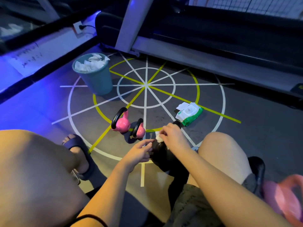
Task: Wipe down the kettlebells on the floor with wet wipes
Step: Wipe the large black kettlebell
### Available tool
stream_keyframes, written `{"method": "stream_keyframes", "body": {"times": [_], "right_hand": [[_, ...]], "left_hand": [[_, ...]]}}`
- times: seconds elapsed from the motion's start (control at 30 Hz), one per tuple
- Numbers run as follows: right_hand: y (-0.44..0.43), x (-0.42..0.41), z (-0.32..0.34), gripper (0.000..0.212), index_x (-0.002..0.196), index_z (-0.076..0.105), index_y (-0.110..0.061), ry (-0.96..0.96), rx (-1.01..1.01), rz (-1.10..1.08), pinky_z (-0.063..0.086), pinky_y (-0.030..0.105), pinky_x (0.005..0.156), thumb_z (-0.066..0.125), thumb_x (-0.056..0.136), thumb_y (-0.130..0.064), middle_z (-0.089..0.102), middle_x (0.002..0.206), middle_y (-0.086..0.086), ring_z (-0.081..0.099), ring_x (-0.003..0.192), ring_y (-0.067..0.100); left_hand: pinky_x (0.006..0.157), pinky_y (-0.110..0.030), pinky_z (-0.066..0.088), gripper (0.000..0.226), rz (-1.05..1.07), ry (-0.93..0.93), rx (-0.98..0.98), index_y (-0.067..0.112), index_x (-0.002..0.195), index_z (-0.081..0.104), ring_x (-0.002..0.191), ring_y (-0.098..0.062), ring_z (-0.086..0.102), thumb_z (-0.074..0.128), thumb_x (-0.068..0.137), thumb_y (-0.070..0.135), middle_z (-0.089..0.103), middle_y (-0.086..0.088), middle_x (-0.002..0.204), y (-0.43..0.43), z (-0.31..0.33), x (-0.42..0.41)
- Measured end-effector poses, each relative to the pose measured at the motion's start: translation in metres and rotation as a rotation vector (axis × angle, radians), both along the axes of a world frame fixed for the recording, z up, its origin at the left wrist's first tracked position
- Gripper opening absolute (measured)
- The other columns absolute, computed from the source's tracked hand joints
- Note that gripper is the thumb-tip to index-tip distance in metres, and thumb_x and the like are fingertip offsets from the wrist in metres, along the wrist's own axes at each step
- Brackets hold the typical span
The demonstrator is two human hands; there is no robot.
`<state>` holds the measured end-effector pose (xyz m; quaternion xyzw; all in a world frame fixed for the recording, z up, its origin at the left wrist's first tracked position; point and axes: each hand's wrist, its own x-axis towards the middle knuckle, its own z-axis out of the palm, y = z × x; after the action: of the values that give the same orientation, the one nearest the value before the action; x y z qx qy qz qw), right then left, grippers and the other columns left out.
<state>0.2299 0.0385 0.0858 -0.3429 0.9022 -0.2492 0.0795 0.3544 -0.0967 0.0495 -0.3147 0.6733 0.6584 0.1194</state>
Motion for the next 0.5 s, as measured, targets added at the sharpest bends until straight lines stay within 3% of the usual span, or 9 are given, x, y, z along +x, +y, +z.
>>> {"method": "stream_keyframes", "body": {"times": [0.1,0.2,0.33,0.43,0.5], "right_hand": [[0.006,0.006,0.007,0.013,0.101,0.072,-0.015,-0.050,-0.002,0.003,0.048,0.033,0.090,0.063,0.094,-0.022,0.061,0.106,0.002,0.058,0.100,0.018],[0.003,0.021,0.007,0.014,0.101,0.072,-0.017,-0.060,0.084,0.158,0.043,0.032,0.093,0.063,0.094,-0.025,0.062,0.108,0.000,0.055,0.108,0.018],[-0.001,0.029,0.008,0.014,0.103,0.072,-0.022,-0.109,0.120,0.208,0.045,0.031,0.092,0.068,0.091,-0.027,0.062,0.106,-0.002,0.059,0.104,0.017],[0.005,0.013,0.011,0.014,0.097,0.074,-0.024,-0.283,0.068,0.211,0.048,0.027,0.088,0.076,0.084,-0.028,0.066,0.098,-0.005,0.061,0.098,0.013],[0.012,0.002,0.013,0.011,0.093,0.075,-0.026,-0.361,0.043,0.238,0.050,0.029,0.087,0.077,0.082,-0.029,0.069,0.094,-0.009,0.062,0.094,0.009]], "left_hand": [[0.089,-0.031,0.055,0.029,0.002,0.012,-0.034,0.038,0.132,0.057,0.098,-0.018,0.067,0.044,0.108,0.031,0.067,-0.002,0.111,0.002,-0.001,0.000],[0.081,-0.040,0.056,0.026,0.056,0.065,-0.098,0.036,0.125,0.059,0.081,-0.019,0.064,0.045,0.106,0.025,0.070,-0.008,0.096,0.005,0.000,0.003],[0.085,-0.047,0.059,0.028,0.035,0.137,-0.238,0.041,0.112,0.063,0.079,-0.008,0.069,0.050,0.101,0.018,0.074,0.007,0.084,0.013,0.003,0.006],[0.081,-0.039,0.058,0.034,0.009,0.195,-0.411,0.048,0.114,0.062,0.084,-0.003,0.069,0.051,0.098,0.020,0.074,0.012,0.090,0.028,-0.001,0.012],[0.065,-0.023,0.049,0.034,-0.019,0.221,-0.547,0.055,0.125,0.057,0.071,-0.001,0.063,0.053,0.101,0.031,0.069,0.015,0.078,0.041,-0.002,0.017]]}}
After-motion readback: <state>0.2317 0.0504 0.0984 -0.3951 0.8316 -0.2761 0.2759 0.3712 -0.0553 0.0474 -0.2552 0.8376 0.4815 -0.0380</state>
